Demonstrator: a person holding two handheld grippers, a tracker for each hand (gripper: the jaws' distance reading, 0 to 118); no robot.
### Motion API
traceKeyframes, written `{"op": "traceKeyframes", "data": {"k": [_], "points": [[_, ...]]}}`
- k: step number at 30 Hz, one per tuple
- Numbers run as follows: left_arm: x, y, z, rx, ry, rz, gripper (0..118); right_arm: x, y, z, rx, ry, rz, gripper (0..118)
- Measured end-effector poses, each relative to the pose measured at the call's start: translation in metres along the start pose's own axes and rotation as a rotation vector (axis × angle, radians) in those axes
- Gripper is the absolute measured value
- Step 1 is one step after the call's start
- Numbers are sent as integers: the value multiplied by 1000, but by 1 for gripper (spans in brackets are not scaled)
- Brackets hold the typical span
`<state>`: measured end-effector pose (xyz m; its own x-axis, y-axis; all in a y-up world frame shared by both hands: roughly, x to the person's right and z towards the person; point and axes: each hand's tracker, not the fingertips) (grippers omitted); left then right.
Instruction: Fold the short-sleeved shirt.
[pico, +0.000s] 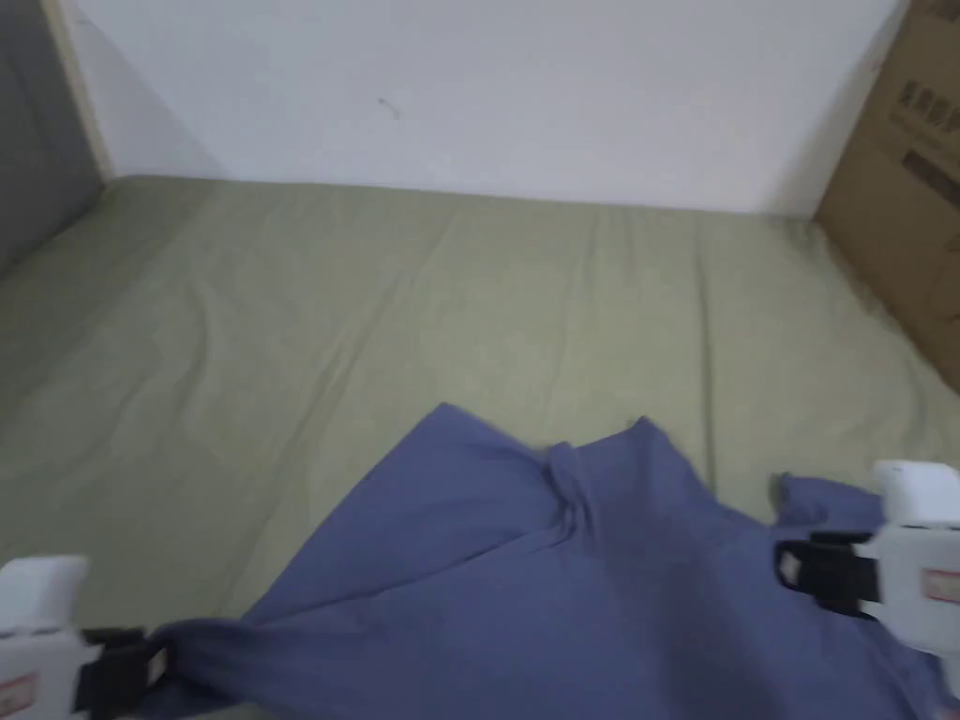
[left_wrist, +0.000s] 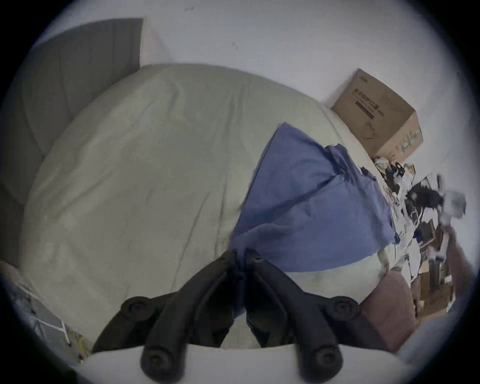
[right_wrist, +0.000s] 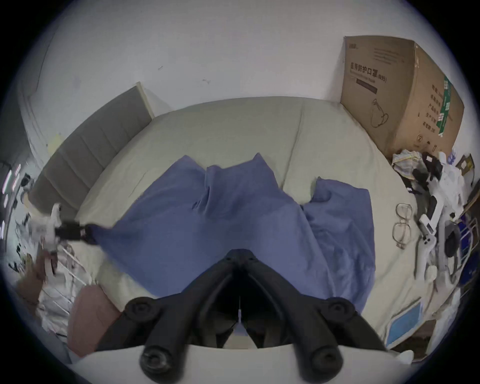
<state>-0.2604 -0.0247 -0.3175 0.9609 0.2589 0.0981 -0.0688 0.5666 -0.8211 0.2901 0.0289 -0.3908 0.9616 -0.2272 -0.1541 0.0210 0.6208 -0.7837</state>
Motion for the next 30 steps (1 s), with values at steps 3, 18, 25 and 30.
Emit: {"op": "traceKeyframes", "data": {"k": [3,18,25,30], "points": [[8,0,5,28,-22,20,6,16,43,-52,-19,24,-36,1],[7,9,-4,30,-43,121,6,68,104,-231,-371,-49,29,81],[5,12,2,49,-48,102,6,48,111,-163,-180,23,170,2],[9,26,29,143,-91,97,6,42,123,-57,19,56,129,2]]}}
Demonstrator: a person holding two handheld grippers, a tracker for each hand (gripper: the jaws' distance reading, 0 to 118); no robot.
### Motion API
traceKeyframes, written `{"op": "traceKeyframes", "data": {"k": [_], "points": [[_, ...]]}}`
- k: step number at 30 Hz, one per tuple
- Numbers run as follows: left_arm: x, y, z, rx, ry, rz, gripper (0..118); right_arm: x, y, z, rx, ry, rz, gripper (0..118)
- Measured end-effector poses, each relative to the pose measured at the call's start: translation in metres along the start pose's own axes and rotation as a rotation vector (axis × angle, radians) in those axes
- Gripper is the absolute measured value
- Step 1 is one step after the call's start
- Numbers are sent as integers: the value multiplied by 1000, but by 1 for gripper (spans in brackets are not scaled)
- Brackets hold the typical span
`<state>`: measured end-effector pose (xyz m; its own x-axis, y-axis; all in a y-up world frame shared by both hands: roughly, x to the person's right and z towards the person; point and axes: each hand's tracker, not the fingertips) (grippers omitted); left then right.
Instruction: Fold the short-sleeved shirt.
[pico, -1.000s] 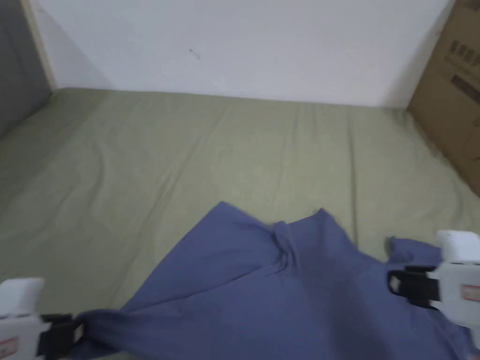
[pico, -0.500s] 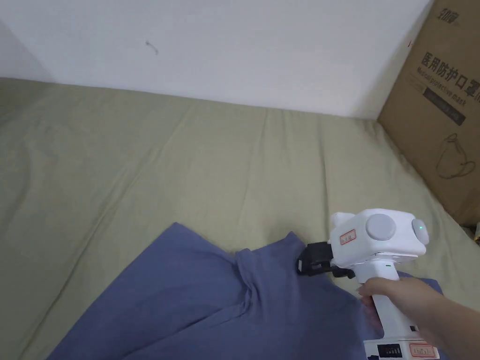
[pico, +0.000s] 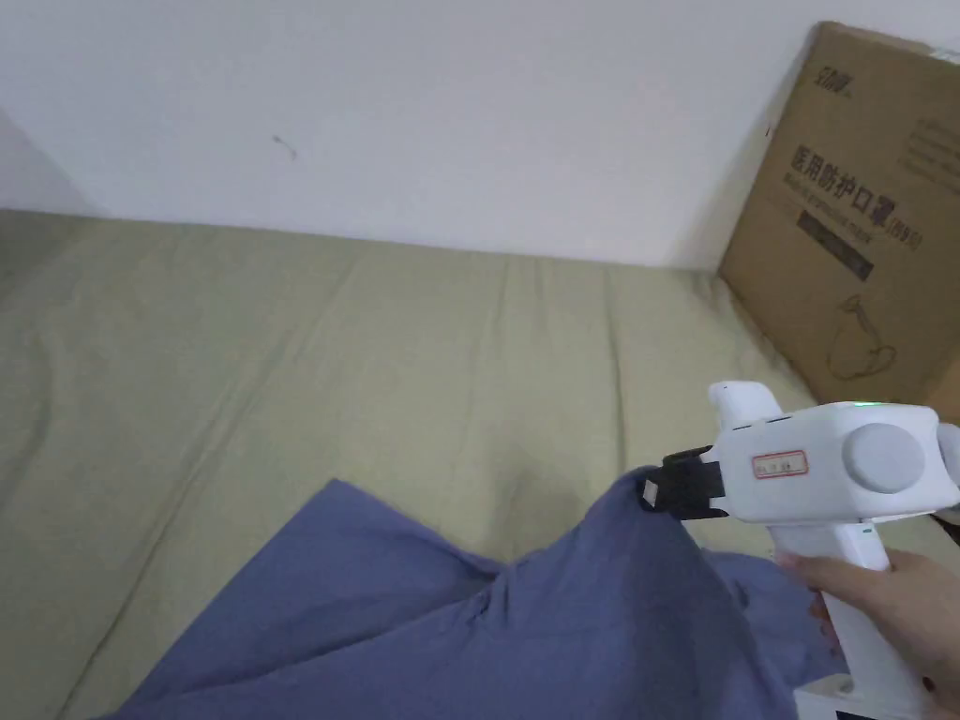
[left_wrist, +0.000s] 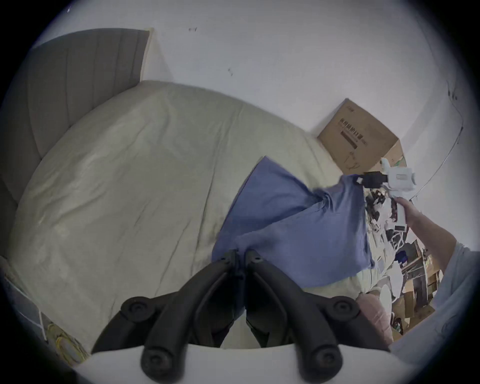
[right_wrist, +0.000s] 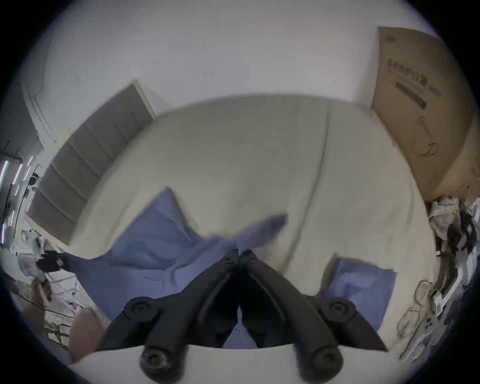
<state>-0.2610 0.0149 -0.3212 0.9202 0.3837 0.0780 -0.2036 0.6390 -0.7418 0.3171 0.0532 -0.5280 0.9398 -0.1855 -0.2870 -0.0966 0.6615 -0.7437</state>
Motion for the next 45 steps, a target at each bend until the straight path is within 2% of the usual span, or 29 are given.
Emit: {"op": "traceKeyframes", "data": {"k": [5,9,12,17,21,29,39,42,45], "points": [[17,37,27,79,-7,-25,6,-16,3,105,146,-48,-9,2],[43,88,50,142,4,-138,6,-30,17,187,276,-22,-47,2],[68,130,72,203,4,-214,6,-41,33,244,373,-93,-20,2],[110,194,106,299,7,-274,6,-50,69,319,498,-139,-53,2],[137,239,125,342,22,-317,6,-48,105,355,553,-193,-57,2],[171,311,135,402,69,-390,6,-34,170,366,631,-279,-79,2],[182,386,93,464,106,-384,6,-18,268,316,706,-365,-104,2],[181,407,67,470,123,-382,5,-9,303,296,722,-390,-87,2],[178,427,41,483,155,-389,5,-8,333,278,736,-427,-38,2]]}}
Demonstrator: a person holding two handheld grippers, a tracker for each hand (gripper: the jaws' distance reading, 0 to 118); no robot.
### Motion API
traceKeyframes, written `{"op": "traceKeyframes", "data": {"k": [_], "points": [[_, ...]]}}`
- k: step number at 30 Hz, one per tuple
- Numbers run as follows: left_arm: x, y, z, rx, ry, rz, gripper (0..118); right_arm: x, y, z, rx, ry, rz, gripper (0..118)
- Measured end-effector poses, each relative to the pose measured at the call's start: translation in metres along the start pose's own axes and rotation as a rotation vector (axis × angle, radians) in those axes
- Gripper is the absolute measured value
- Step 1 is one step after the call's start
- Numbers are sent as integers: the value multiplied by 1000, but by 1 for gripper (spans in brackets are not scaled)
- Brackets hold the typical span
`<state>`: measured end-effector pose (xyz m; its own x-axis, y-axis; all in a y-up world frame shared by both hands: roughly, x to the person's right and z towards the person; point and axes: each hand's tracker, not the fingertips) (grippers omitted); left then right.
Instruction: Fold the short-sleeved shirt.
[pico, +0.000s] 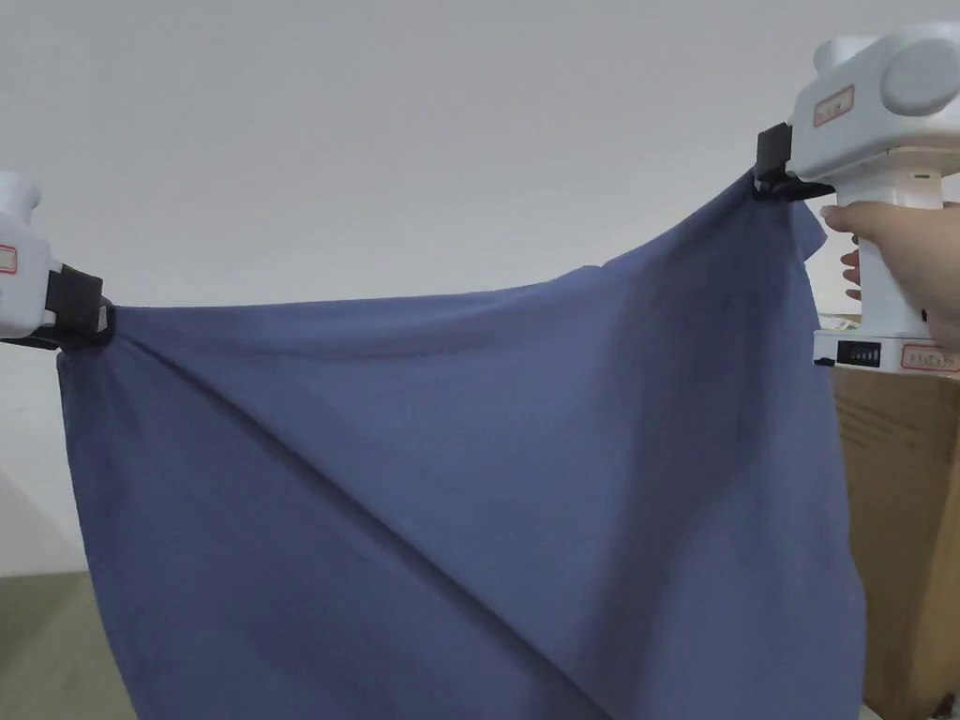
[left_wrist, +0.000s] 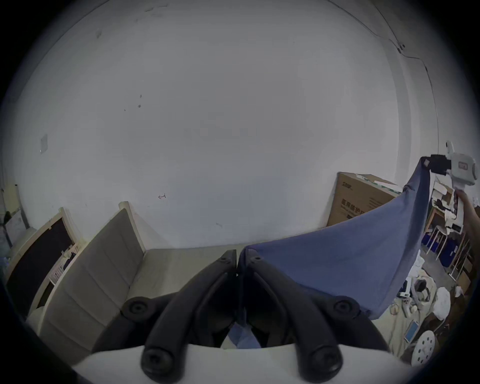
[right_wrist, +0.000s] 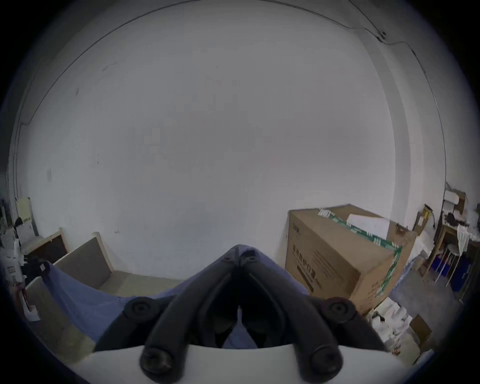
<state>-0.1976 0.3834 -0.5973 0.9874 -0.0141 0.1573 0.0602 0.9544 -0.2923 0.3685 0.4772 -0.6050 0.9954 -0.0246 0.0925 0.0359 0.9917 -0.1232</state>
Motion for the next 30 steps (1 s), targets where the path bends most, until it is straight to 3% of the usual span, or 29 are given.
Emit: {"op": "traceKeyframes", "data": {"k": [7,12,15,20,25,27,30], "points": [[-15,11,-56,80,63,43,5,-17,13,-41,71,-16,33,2],[-29,-8,-90,87,100,42,5,-25,-31,-54,67,4,45,2],[-29,-50,-110,-14,84,68,5,-22,-93,-73,-63,17,36,2],[-11,-183,-111,-253,-2,134,5,-7,-260,-80,-394,61,-4,2],[-4,-345,-84,-565,-45,161,5,15,-447,-10,-778,106,-9,2],[-9,-396,-60,-651,-66,239,5,26,-500,32,-880,127,13,2],[-11,-446,-17,-727,-61,204,5,51,-557,91,-1020,153,-6,2]]}}
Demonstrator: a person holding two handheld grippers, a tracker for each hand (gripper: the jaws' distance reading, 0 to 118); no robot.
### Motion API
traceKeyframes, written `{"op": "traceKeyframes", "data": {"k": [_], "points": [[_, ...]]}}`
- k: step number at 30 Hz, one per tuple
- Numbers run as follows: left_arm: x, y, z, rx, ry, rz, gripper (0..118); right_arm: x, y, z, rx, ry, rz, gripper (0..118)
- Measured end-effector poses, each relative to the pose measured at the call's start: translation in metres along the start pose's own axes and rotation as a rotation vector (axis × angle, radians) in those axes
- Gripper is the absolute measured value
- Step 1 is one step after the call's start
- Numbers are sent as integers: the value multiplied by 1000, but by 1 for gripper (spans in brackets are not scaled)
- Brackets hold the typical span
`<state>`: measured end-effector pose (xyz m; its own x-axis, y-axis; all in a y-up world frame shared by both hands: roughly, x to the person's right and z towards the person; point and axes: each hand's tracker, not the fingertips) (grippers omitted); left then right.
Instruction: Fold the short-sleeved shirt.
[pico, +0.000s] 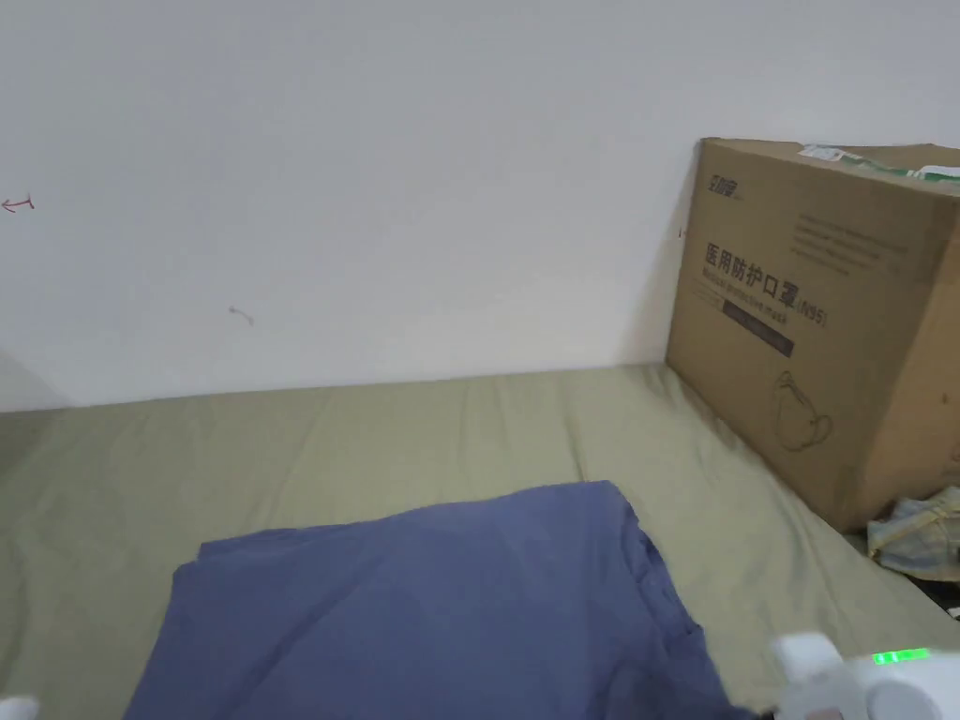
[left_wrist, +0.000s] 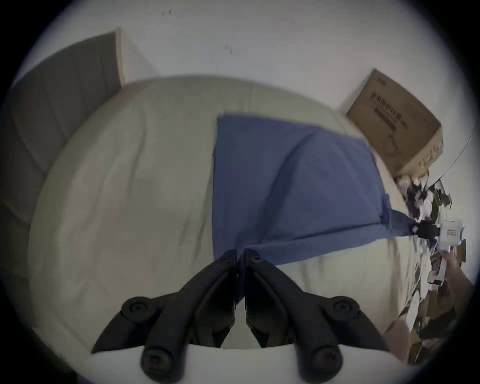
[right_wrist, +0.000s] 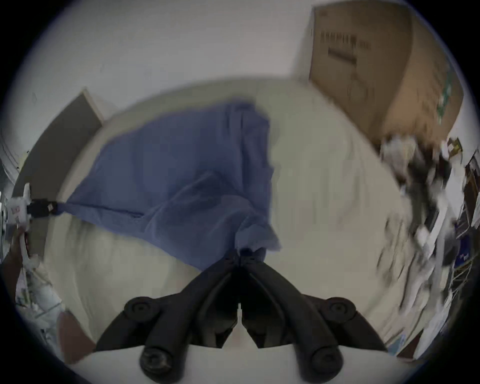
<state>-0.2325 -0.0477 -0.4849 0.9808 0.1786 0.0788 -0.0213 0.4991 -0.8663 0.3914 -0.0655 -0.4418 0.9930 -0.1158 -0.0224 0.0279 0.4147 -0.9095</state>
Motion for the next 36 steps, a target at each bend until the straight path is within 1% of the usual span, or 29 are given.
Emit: {"op": "traceKeyframes", "data": {"k": [2,4,6,8,9,10,13,16,18,20,21,22,23,24,25,26,27,28,29,30,32,36], "points": [[-7,-33,9,-24,-9,-19,5,7,-47,5,-26,-17,-2,2],[-13,-61,22,-34,-24,-1,5,11,-86,15,-61,28,-32,2],[-14,-83,34,-36,-29,6,5,13,-114,26,-56,37,-42,2],[-14,-98,45,-35,-37,2,5,12,-133,36,-40,51,-77,2],[-14,-104,49,-34,-41,-5,5,12,-138,40,-40,54,-94,2],[-14,-109,52,-31,-34,-13,5,13,-141,43,-40,52,-95,2],[-13,-120,63,-34,-24,-33,5,8,-147,50,-36,34,-67,2],[-14,-131,72,-54,35,-95,5,-1,-144,58,-27,12,-44,2],[-23,-139,74,-66,49,-88,5,-4,-140,58,-31,-7,-47,2],[-33,-143,78,-62,31,-32,5,-6,-140,55,-36,1,-55,2],[-38,-145,81,-46,18,4,5,-8,-139,53,-38,-1,-50,2],[-41,-146,84,-29,10,10,5,-10,-140,53,-27,-10,-35,2],[-43,-146,87,-13,9,11,5,-12,-141,54,-13,-18,-24,5],[-44,-145,90,2,4,15,8,-14,-141,56,-4,-45,-22,20],[-44,-144,95,19,-2,20,24,-17,-141,59,13,-103,-20,61],[-44,-144,98,42,0,22,48,-17,-140,60,1,-131,-25,85],[-43,-142,102,58,0,22,73,-17,-142,64,-20,-112,-29,87],[-42,-139,106,62,-1,21,100,-17,-143,71,8,-84,-41,87],[-41,-138,109,63,-2,16,114,-17,-143,77,35,-47,-61,87],[-38,-138,111,82,-8,4,118,-20,-142,84,58,-17,-84,87],[-32,-136,121,138,-20,-13,118,-25,-138,97,127,28,-114,87],[-18,-134,134,179,-29,-1,118,-46,-130,121,248,71,-146,87]]}}
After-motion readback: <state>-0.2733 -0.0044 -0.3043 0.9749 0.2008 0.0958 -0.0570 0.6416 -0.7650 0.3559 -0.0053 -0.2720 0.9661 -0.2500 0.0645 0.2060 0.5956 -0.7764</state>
